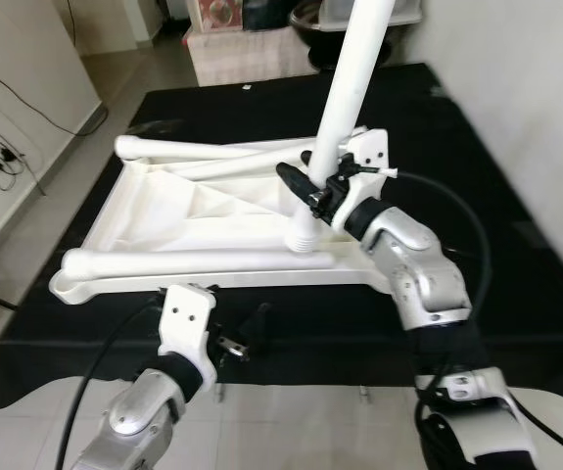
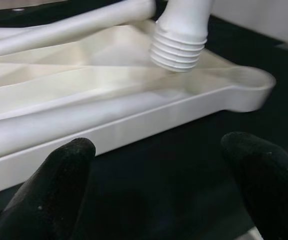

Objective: Building children table

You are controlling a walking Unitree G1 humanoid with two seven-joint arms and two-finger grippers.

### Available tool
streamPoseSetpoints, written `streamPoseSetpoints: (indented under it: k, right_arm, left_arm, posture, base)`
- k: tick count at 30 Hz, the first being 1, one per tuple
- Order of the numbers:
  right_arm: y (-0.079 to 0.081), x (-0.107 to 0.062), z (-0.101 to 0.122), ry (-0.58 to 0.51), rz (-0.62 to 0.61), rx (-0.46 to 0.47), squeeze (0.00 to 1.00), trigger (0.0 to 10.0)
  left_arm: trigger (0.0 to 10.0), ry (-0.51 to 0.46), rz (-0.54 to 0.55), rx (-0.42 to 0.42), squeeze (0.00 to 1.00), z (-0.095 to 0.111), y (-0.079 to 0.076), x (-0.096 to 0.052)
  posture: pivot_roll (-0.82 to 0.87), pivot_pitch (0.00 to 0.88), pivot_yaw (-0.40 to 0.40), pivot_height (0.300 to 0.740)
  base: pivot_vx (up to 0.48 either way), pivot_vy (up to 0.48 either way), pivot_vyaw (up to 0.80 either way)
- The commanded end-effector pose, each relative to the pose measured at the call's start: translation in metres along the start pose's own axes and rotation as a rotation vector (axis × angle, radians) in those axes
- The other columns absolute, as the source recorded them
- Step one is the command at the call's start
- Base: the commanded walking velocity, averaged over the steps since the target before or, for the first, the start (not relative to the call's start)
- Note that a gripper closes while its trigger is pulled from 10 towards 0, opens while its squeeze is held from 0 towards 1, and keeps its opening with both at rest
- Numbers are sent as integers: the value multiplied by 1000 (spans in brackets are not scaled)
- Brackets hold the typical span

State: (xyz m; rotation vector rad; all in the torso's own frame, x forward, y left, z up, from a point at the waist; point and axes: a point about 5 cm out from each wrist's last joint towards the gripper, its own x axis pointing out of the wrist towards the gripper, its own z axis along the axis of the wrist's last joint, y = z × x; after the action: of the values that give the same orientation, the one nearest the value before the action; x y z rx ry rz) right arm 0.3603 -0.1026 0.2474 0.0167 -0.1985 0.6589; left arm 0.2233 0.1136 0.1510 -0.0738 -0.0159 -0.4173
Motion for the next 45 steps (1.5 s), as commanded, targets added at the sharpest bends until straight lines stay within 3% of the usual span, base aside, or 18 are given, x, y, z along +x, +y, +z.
streamPoseSetpoints:
  k: [1,8,19,28,30,34,36,38,39,45]
  right_arm:
    - [0,1,4,-26,7,2,0,10000]
    - [9,2,4,-23,50,3,0,10000]
    - [10,3,3,-10,62,-13,0,10000]
    - [9,6,9,-17,131,-26,0,10000]
    - [10,11,17,-26,216,-24,0,10000]
    - [9,13,21,-29,279,-21,0,10000]
    - [8,12,30,-34,440,-12,0,10000]
    - [8,10,32,-38,496,-12,0,10000]
    - [9,3,35,-45,613,-15,0,10000]
    - [11,-6,39,-38,757,-31,0,10000]
  left_arm:
    - [10000,12,19,-4,0,-4,3,-2]
    - [10000,-7,30,-30,0,-3,4,-4]
    - [10000,-9,27,-48,0,-2,2,-4]
    - [10000,17,-45,7,0,-1,1,-6]
    - [10000,32,-123,34,0,-2,-3,-9]
    - [10000,40,-172,41,0,-2,-8,-11]
    - [10000,63,-290,72,0,-2,-18,-20]
    - [10000,73,-327,87,0,-1,-21,-23]
    - [10000,84,-345,103,0,-2,-20,-26]
    - [10000,88,-350,92,0,0,-18,-28]
  posture:
    - [-51,111,61,740]
    - [-46,122,54,740]
    - [-48,137,54,740]
    - [-51,145,62,740]
    - [-45,156,68,740]
    - [-45,167,73,740]
    - [-36,193,78,740]
    - [-32,194,77,740]
    - [-10,204,71,740]
    - [2,224,71,740]
  base:
    - [0,0,0]
    - [0,0,0]
    - [0,0,0]
    - [0,0,0]
    - [0,0,0]
    - [0,0,0]
    - [0,0,0]
    - [0,0,0]
    - [0,0,0]
    - [0,0,0]
